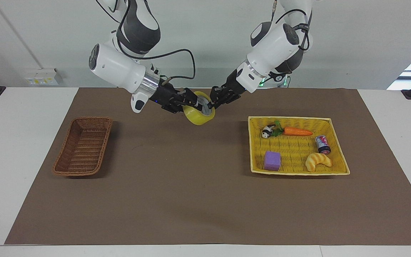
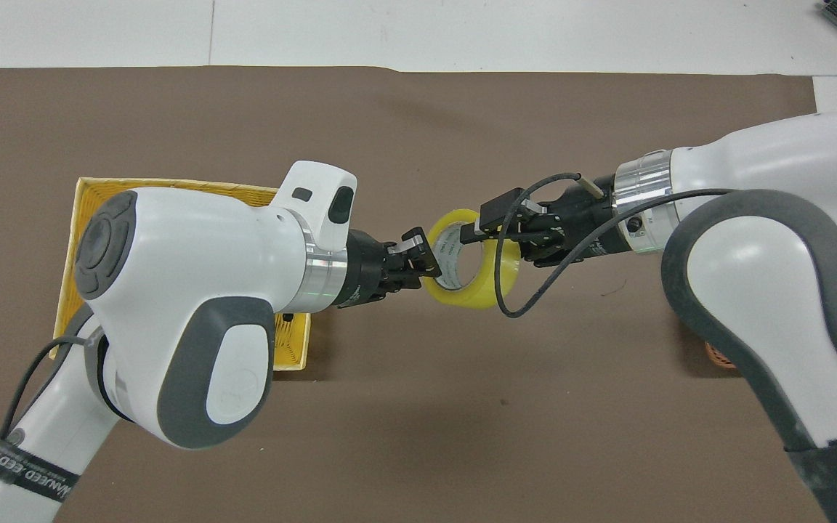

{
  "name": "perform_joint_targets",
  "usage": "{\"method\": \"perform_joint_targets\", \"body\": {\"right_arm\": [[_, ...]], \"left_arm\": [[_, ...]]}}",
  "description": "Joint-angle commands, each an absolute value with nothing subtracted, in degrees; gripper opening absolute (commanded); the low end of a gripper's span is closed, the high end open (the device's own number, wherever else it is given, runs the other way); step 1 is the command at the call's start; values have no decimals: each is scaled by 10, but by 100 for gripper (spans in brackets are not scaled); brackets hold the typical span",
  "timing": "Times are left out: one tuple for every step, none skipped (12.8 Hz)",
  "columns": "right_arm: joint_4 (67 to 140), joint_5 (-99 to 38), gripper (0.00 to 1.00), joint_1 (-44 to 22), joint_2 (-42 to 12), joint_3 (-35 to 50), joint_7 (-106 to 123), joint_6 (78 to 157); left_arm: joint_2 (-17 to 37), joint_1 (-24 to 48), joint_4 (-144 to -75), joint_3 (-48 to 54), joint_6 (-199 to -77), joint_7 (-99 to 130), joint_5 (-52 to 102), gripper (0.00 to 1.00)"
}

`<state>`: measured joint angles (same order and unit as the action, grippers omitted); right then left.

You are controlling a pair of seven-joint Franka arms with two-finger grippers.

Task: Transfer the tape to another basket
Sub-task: 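Grasp the tape with the right gripper and open the left gripper, then carry the tape to the wicker basket while the left gripper withdraws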

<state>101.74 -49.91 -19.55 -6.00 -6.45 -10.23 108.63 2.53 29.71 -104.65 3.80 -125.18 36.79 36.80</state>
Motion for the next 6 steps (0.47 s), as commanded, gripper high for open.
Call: {"method": "perform_joint_targets", "body": {"right_arm": [[1018,-485,0,-179,-54,-62,-111,1071],[1018,-483,0,-179,-55,-63,-110,1069],[1018,-466,0,-178,-55,-63,-108,1069],[1019,-435,0,-174,-55,-64,-105,1068],[1020,-404,0,-163,-55,-63,-105,1068],[1021,-375,0,-154,-55,-64,-103,1067]], "left_arm": [[28,300,-1032,33,-1250,370,368,100],[28,297,-1032,33,-1247,366,360,100],[27,296,-1032,32,-1243,365,348,100],[26,292,-1030,27,-1230,365,326,100],[25,277,-1024,26,-1210,364,304,100],[25,256,-1016,27,-1186,359,278,100]]}}
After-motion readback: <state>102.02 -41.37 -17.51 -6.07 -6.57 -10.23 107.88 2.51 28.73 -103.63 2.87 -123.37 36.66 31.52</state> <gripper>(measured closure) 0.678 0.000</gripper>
